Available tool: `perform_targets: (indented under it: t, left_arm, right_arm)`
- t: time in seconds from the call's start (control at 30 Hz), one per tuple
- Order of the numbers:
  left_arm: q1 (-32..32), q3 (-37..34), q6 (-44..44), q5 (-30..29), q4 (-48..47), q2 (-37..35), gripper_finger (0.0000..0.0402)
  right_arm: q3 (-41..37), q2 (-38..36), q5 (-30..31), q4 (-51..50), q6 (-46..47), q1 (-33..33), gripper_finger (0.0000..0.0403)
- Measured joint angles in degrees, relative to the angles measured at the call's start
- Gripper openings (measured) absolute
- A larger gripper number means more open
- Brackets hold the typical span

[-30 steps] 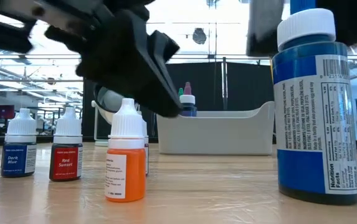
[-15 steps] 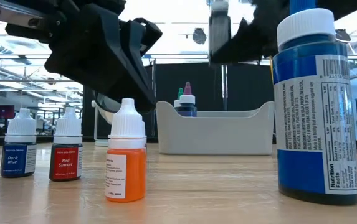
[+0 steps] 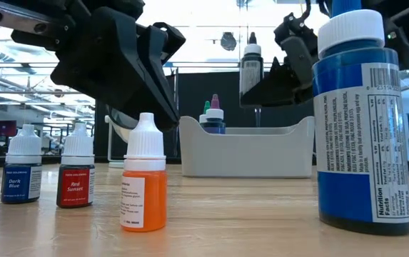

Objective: Pick & Place food coloring
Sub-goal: Put the large black food coloring bottle into the white bin

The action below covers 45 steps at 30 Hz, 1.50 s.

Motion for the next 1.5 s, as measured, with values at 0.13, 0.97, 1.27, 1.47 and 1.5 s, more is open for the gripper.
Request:
perform_targets:
  t: [0.13, 0.97, 1.27, 1.47, 1.5]
  left_arm:
    - [0.5, 0.0, 0.0, 0.0, 0.0, 0.0, 0.003]
    - [0.0, 0.0, 8.2, -12.4, 31.7, -9.3, 0.0066]
    - [5.8, 0.0, 6.4, -2.4, 34.9, -7.5, 0.0201]
    - [8.3, 0.0, 6.9, 2.6, 36.7, -6.9, 0.0248]
    - [8.6, 0.0, 6.8, 2.8, 36.4, -6.8, 0.0249]
  right_arm:
    - [-0.2, 0.0, -1.0, -1.5, -1.1, 0.1, 0.0146]
    - [4.3, -1.9, 7.9, -1.3, -11.2, 23.7, 0.0141]
    - [4.3, -1.7, 5.2, -3.3, -11.3, 22.7, 0.0143]
    - [4.3, -0.2, 5.0, -2.9, -10.5, 20.6, 0.0144]
    - [4.4, 0.4, 4.3, -1.5, -10.5, 20.2, 0.0145]
